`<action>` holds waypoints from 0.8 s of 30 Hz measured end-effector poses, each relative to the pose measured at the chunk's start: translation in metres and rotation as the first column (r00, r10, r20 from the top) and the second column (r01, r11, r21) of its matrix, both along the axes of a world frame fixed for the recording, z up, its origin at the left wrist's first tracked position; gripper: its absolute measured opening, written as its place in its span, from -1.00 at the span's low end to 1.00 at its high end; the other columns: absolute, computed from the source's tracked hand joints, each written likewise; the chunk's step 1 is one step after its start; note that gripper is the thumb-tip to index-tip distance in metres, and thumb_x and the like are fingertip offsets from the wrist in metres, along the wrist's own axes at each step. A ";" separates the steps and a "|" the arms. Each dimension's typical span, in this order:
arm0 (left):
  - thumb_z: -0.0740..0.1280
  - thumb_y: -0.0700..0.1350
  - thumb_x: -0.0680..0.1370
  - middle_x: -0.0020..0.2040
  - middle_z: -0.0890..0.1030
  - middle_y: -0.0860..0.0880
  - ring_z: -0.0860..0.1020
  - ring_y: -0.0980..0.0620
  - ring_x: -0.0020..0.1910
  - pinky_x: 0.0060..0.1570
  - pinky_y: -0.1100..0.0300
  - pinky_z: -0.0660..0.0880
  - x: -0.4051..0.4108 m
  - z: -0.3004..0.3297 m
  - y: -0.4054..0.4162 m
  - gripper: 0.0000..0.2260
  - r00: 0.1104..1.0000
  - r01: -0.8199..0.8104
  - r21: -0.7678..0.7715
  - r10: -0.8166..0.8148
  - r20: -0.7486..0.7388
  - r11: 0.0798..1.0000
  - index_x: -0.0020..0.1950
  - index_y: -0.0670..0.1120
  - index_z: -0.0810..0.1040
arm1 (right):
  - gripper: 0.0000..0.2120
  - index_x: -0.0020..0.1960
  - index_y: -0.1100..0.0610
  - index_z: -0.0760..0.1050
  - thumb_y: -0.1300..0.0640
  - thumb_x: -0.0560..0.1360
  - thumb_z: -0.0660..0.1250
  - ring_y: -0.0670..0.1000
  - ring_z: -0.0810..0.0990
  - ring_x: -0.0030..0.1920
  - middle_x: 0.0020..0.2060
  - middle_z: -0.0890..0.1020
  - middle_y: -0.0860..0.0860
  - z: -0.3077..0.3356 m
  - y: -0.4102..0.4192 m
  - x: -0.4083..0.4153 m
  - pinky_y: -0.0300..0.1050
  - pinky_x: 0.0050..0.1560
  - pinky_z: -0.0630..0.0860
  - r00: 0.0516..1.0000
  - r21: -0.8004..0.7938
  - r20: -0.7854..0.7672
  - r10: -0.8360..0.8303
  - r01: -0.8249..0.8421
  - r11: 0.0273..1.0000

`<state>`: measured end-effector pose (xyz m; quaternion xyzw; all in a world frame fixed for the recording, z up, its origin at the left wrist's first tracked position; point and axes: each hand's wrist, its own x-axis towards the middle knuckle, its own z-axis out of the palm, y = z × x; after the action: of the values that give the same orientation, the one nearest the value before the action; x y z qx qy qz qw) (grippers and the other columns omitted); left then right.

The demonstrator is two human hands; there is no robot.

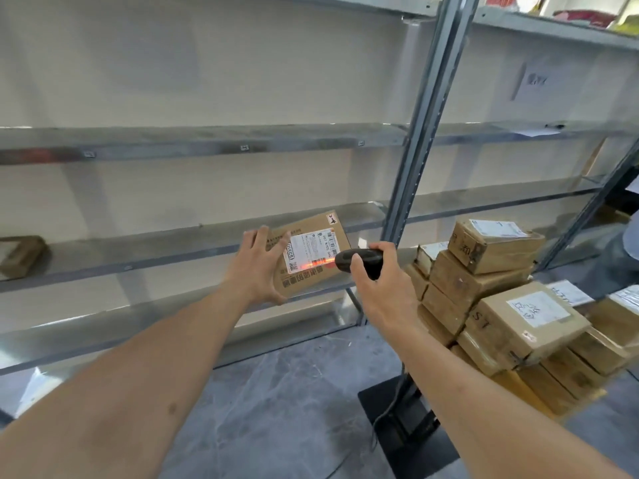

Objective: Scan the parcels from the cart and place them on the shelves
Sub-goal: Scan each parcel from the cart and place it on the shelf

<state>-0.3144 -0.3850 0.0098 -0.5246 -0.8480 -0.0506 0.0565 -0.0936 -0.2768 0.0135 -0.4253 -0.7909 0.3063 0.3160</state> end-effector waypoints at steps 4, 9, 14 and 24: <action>0.62 0.37 0.20 0.55 0.02 -0.11 0.01 -0.17 0.52 0.47 -0.12 0.40 -0.015 0.005 0.002 0.30 0.997 -0.079 0.009 0.079 -0.004 0.997 0.72 0.11 -0.08 | -0.69 0.30 -0.19 0.32 -0.28 0.64 0.23 0.05 0.65 -0.01 0.02 0.66 -0.07 0.004 0.020 -0.022 0.09 0.03 0.62 0.998 0.019 -0.006 0.062 -0.062 0.998; 0.64 0.33 0.21 0.60 -0.05 -0.10 -0.04 -0.16 0.56 0.45 -0.15 0.43 -0.031 0.008 -0.002 0.29 0.982 -0.188 0.008 0.188 0.016 0.982 0.72 0.13 -0.09 | -0.68 0.35 -0.12 0.35 -0.21 0.67 0.24 0.00 0.61 -0.04 0.00 0.63 -0.08 0.007 0.036 -0.051 -0.06 -0.11 0.49 0.986 -0.002 -0.021 0.164 -0.164 0.986; 0.62 0.38 0.19 0.58 0.01 -0.14 0.01 -0.21 0.55 0.46 -0.17 0.40 -0.049 0.004 -0.016 0.31 0.944 -0.325 -0.016 0.325 0.049 0.946 0.72 0.12 -0.10 | -0.68 0.34 -0.12 0.35 -0.22 0.67 0.25 0.01 0.61 -0.03 0.00 0.62 -0.09 -0.002 0.036 -0.087 -0.05 -0.08 0.48 0.971 -0.039 -0.047 0.234 -0.236 0.971; 0.48 0.52 0.22 0.48 0.21 -0.20 0.25 -0.25 0.44 0.40 -0.14 0.35 -0.113 -0.003 -0.068 0.20 0.757 -0.628 -0.030 0.619 0.212 0.778 0.67 0.05 0.06 | -0.63 0.37 -0.16 0.30 -0.27 0.64 0.23 0.06 0.64 -0.04 -0.02 0.64 -0.06 -0.015 -0.008 -0.208 0.15 0.01 0.64 0.938 -0.053 -0.061 0.342 -0.345 0.937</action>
<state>-0.4276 -0.4533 0.0069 -0.2030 -0.9738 -0.1019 -0.0085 -0.3018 -0.2845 -0.0012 -0.2826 -0.8346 0.3922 0.2641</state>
